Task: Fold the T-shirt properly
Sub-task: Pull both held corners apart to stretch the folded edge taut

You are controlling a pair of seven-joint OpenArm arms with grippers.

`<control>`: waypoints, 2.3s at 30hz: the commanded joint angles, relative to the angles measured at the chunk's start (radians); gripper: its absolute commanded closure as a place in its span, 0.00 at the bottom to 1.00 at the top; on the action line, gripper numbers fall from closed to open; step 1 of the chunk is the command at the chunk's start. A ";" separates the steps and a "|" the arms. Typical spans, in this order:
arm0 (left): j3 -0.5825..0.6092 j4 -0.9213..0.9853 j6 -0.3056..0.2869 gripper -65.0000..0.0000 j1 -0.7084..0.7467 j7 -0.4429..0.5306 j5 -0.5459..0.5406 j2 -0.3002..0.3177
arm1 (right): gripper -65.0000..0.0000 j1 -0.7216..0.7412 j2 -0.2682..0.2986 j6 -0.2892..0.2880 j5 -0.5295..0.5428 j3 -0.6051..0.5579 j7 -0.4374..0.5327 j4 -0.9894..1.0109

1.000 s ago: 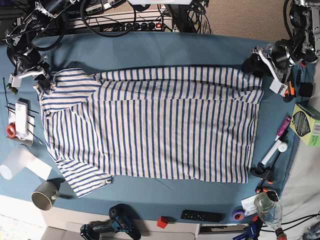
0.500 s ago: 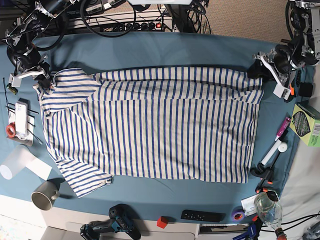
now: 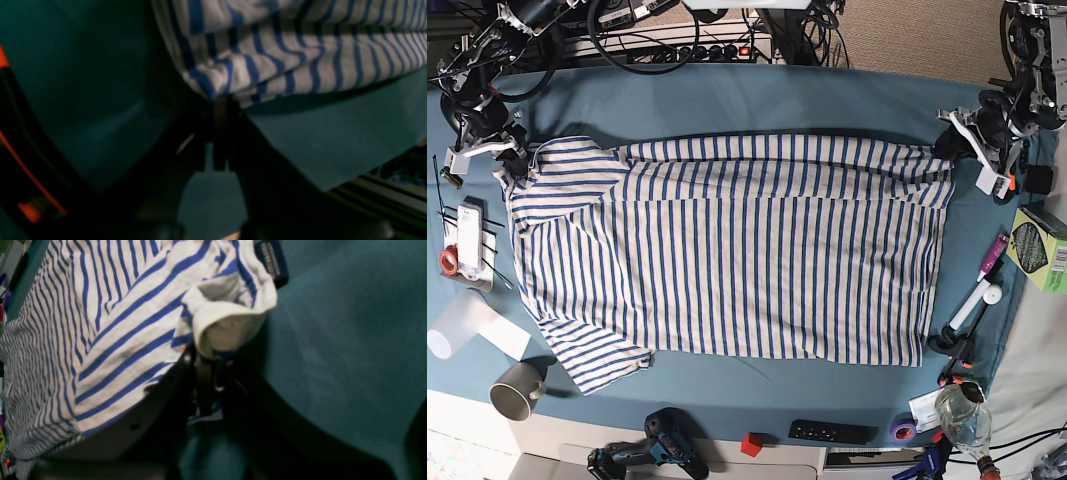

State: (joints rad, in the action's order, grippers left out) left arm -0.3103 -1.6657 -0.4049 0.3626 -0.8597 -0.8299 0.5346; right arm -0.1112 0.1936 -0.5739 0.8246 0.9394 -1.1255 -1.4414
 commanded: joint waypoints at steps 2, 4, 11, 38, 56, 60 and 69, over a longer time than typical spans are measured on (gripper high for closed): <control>-0.002 -0.003 0.000 1.00 0.005 -0.031 0.021 0.014 | 1.00 0.006 0.020 -0.010 0.037 0.003 0.014 -0.017; -0.002 -0.003 0.000 1.00 0.005 -0.031 0.019 0.014 | 1.00 0.006 0.020 -0.011 0.051 0.003 0.006 -0.017; -0.002 -0.006 0.000 1.00 0.006 -0.043 0.014 0.014 | 1.00 -0.027 0.023 -0.034 0.073 0.003 -0.004 -0.017; -0.129 -0.007 -0.068 1.00 0.087 -0.156 -0.130 0.014 | 1.00 -0.203 0.075 -0.039 0.152 0.005 -0.049 -0.018; -0.143 -0.012 -0.113 1.00 0.159 -0.182 -0.167 0.014 | 1.00 -0.241 0.077 -0.040 0.178 0.005 -0.067 -0.052; -0.173 -0.018 -0.113 1.00 0.159 -0.189 -0.167 0.014 | 1.00 -0.241 0.095 -0.045 0.177 0.005 -0.070 -0.085; -0.221 -0.018 -0.113 1.00 0.178 -0.199 -0.188 0.014 | 1.00 -0.241 0.148 -0.051 0.165 0.005 -0.074 -0.085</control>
State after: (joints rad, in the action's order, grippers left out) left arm -0.5186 -1.6745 -0.5213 0.5343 -1.0546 -1.0199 0.5285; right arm -0.3492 0.3149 -0.6231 0.9813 0.9356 -1.2194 -1.5074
